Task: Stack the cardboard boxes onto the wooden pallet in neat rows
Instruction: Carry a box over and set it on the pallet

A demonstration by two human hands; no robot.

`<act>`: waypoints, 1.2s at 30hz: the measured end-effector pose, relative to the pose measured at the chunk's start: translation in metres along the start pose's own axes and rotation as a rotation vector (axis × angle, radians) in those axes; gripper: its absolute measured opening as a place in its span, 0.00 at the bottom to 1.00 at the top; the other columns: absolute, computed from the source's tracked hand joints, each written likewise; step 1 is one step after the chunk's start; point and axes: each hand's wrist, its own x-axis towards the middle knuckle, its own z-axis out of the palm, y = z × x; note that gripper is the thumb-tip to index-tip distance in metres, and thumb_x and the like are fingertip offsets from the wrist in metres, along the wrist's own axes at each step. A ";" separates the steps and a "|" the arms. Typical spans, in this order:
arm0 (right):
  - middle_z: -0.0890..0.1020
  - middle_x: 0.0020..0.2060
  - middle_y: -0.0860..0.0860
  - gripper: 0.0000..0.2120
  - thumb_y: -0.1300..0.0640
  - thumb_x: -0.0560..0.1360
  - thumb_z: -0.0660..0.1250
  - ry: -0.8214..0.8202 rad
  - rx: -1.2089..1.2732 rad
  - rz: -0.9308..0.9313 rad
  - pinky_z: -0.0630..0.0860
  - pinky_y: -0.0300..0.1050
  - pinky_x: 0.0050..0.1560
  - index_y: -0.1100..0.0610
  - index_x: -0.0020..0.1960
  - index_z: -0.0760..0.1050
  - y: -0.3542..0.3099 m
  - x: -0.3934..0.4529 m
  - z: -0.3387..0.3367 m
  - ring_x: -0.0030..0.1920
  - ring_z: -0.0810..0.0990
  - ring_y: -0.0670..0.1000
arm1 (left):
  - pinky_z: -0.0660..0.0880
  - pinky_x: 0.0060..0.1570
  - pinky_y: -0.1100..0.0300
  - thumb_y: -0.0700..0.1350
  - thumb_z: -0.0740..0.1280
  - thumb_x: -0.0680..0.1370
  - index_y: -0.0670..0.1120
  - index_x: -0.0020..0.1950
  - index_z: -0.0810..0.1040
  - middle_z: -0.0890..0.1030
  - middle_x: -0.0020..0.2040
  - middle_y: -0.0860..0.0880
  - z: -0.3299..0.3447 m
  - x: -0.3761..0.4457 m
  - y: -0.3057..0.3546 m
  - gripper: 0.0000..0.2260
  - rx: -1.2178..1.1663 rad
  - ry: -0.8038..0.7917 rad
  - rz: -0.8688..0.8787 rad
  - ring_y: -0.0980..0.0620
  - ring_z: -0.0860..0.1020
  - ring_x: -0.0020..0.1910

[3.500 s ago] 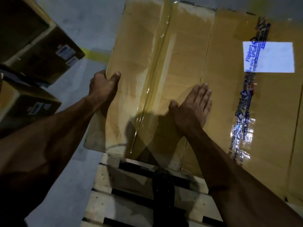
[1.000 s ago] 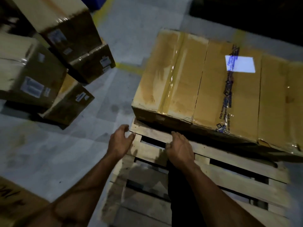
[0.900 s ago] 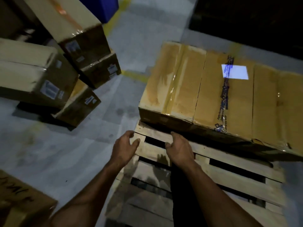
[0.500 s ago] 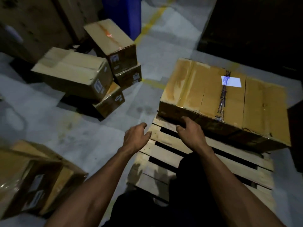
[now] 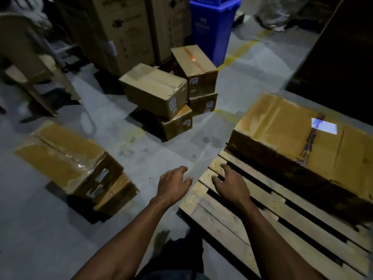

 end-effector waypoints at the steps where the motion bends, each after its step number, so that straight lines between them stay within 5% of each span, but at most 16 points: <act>1: 0.75 0.69 0.53 0.28 0.44 0.77 0.63 -0.012 -0.001 -0.012 0.73 0.53 0.62 0.52 0.74 0.65 -0.002 -0.014 0.007 0.67 0.74 0.57 | 0.69 0.64 0.56 0.54 0.62 0.82 0.48 0.74 0.70 0.76 0.71 0.47 0.002 -0.018 -0.011 0.22 -0.004 -0.008 -0.019 0.45 0.74 0.69; 16: 0.71 0.72 0.56 0.32 0.43 0.78 0.62 -0.244 -0.144 -0.171 0.69 0.53 0.67 0.54 0.77 0.61 -0.124 -0.075 0.123 0.71 0.69 0.58 | 0.72 0.67 0.52 0.57 0.62 0.82 0.47 0.74 0.71 0.75 0.72 0.46 -0.052 -0.128 -0.188 0.23 -0.353 0.088 -0.356 0.45 0.74 0.70; 26: 0.72 0.70 0.56 0.31 0.43 0.78 0.63 -0.269 -0.181 -0.186 0.71 0.52 0.66 0.55 0.76 0.61 -0.278 -0.012 0.214 0.69 0.72 0.59 | 0.75 0.61 0.51 0.56 0.62 0.81 0.49 0.69 0.76 0.80 0.65 0.46 -0.150 -0.056 -0.331 0.19 -0.307 0.052 -0.423 0.42 0.78 0.63; 36: 0.70 0.73 0.55 0.32 0.42 0.78 0.62 -0.218 -0.126 -0.073 0.70 0.54 0.68 0.53 0.77 0.59 -0.319 0.095 0.205 0.70 0.70 0.58 | 0.74 0.61 0.50 0.56 0.61 0.82 0.47 0.69 0.75 0.80 0.65 0.44 -0.202 0.079 -0.341 0.19 -0.291 -0.001 -0.352 0.41 0.77 0.63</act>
